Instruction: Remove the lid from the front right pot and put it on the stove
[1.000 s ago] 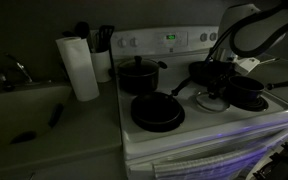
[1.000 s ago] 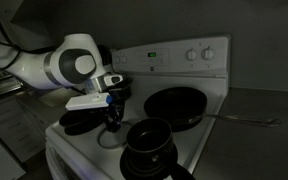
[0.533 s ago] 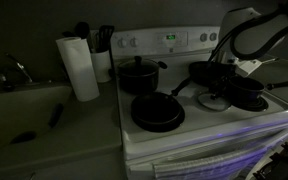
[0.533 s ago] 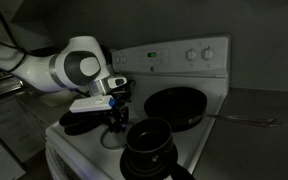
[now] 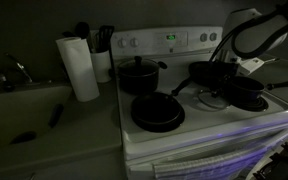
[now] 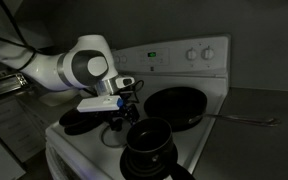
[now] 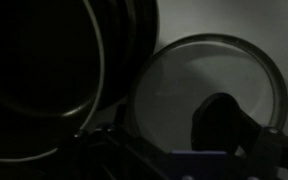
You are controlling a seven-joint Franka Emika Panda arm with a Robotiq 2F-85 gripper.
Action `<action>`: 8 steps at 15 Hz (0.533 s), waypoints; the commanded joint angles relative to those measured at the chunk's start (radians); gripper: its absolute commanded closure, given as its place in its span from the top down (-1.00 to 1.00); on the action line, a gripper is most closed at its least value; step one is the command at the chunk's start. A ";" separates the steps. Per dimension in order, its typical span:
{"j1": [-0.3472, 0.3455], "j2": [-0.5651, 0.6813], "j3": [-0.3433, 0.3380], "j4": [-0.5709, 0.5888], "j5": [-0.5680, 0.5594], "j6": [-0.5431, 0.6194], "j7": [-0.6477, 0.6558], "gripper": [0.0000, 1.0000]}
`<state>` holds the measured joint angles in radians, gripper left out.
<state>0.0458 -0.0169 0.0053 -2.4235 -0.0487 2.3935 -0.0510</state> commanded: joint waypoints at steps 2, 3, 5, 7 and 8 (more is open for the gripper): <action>-0.017 -0.076 -0.005 0.000 0.036 -0.005 -0.084 1.00; -0.015 -0.090 -0.006 0.001 0.037 -0.004 -0.095 1.00; -0.011 -0.116 -0.009 0.008 0.050 -0.006 -0.125 1.00; -0.008 -0.148 -0.011 0.011 0.055 -0.013 -0.146 1.00; -0.006 -0.167 -0.011 0.011 0.055 -0.017 -0.158 1.00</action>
<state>0.0408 -0.1345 0.0002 -2.4119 -0.0151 2.3926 -0.1513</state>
